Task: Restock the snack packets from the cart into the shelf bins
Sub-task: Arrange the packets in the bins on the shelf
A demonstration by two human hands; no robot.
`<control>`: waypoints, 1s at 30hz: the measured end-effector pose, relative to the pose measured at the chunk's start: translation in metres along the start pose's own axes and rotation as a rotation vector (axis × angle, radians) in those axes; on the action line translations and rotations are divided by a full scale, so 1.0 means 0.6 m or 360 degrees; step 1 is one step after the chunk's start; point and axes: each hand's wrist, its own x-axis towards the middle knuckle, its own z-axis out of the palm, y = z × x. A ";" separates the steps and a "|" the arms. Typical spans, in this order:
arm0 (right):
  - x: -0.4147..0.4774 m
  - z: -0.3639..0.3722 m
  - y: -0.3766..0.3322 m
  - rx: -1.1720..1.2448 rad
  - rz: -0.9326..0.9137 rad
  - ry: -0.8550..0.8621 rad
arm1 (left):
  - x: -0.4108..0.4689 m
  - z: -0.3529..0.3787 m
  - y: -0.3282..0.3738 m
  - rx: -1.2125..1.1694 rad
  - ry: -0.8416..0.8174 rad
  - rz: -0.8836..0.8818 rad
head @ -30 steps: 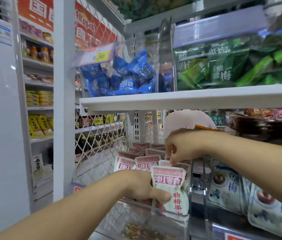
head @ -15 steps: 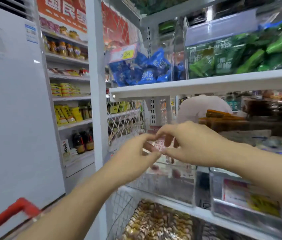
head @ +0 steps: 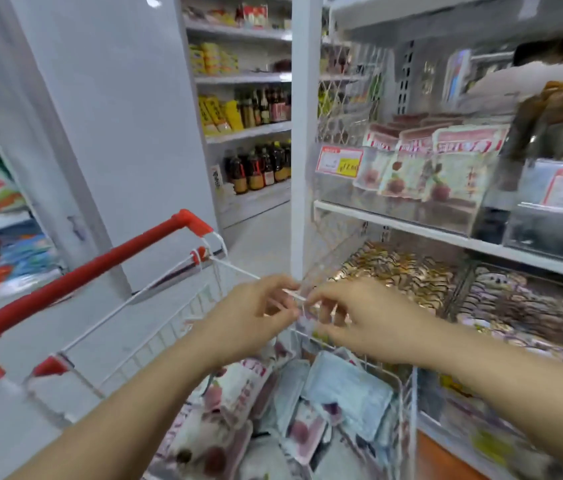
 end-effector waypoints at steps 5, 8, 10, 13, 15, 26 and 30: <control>-0.020 0.113 0.017 -0.0009 0.0053 -0.0339 | -0.071 0.027 -0.089 0.0541 -0.0150 -0.0223; -0.019 0.151 0.020 -0.0015 0.0103 -0.0529 | -0.101 0.031 -0.121 0.0855 -0.0272 -0.0389; -0.012 0.175 0.022 -0.0068 0.0126 -0.0601 | -0.110 0.034 -0.132 0.0986 -0.0378 -0.0477; 0.001 0.199 0.018 -0.0051 0.0106 -0.0610 | -0.111 0.040 -0.135 0.0986 -0.0409 -0.0504; 0.009 0.210 0.012 0.0013 0.0091 -0.0599 | -0.108 0.042 -0.133 0.0993 -0.0419 -0.0513; 0.068 0.291 -0.025 0.1680 0.1242 -0.0153 | -0.103 0.036 -0.128 0.0924 -0.0286 -0.0505; 0.061 0.277 -0.026 0.1988 0.1436 -0.0087 | -0.102 0.033 -0.132 0.0655 -0.0121 -0.0476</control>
